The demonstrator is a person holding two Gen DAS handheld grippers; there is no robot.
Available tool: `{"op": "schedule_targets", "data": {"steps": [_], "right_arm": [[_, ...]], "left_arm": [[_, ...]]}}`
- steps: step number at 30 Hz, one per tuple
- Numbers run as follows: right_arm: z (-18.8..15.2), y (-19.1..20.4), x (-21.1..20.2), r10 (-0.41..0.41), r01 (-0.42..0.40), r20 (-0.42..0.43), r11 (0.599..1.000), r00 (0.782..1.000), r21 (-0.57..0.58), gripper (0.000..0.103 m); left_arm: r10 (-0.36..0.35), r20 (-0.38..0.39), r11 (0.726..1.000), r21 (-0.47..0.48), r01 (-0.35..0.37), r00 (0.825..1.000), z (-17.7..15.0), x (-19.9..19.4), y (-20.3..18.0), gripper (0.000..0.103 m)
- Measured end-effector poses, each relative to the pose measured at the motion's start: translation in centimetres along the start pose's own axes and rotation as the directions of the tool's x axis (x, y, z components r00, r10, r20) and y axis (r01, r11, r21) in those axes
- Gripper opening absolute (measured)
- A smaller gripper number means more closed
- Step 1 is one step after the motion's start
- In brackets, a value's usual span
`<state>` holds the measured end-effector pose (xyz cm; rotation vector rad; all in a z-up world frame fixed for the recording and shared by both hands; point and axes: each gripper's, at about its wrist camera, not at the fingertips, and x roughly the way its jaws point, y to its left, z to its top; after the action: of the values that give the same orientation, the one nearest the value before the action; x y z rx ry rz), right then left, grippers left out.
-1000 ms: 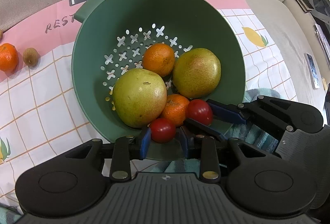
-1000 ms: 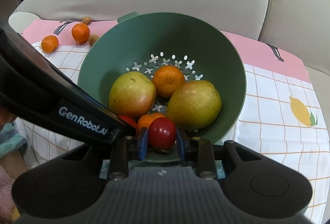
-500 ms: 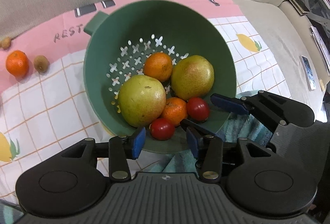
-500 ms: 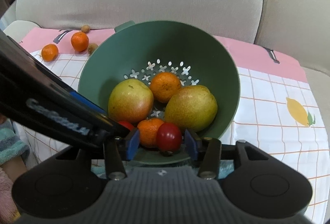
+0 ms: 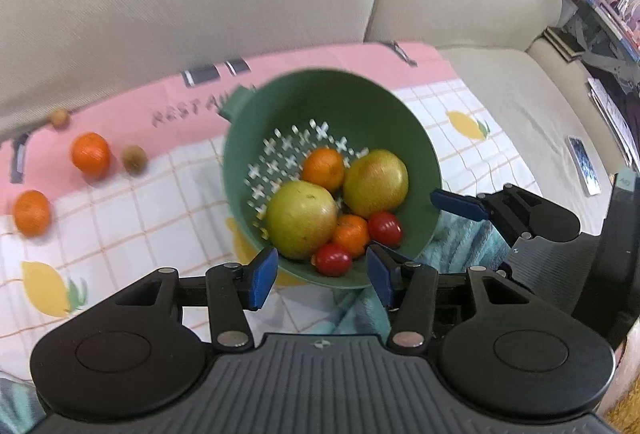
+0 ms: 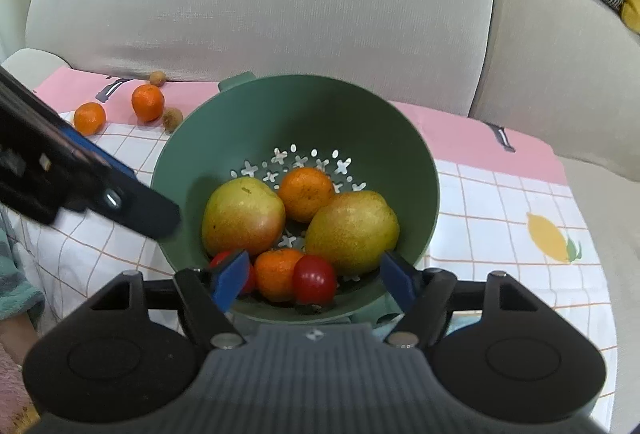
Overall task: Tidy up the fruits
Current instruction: 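Move both open tools away from the colander toward the remaining mandarins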
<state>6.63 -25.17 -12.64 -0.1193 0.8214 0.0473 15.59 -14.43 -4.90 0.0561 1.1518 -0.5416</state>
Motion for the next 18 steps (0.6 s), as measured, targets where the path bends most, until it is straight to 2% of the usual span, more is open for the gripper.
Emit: {"op": "schedule_targets", "data": {"steps": [4, 8, 11, 18], "right_arm": [[0.3, 0.4, -0.5, -0.009, 0.009, 0.006, 1.0, 1.0, 0.002, 0.075], [0.9, 1.4, -1.2, 0.022, -0.023, 0.02, 0.999, 1.0, 0.039, 0.084], [1.5, 2.8, -1.5, 0.045, -0.046, 0.028, 0.998, 0.999, 0.05, 0.091], [3.2, 6.3, -1.7, 0.09, -0.09, 0.038, 0.996, 0.995, -0.005, 0.093]], "left_arm": [[0.035, 0.061, 0.999, -0.007, -0.034, 0.998, -0.3, -1.7, 1.1, 0.064], [0.088, 0.115, 0.995, -0.051, -0.083, 0.989, -0.8, -3.0, 2.9, 0.065], [0.128, 0.151, 0.988, -0.11, -0.112, 0.98, -1.4, -4.0, 4.7, 0.068], [0.206, 0.218, 0.956, -0.254, -0.149, 0.954, -2.6, -5.8, 8.9, 0.069]]}}
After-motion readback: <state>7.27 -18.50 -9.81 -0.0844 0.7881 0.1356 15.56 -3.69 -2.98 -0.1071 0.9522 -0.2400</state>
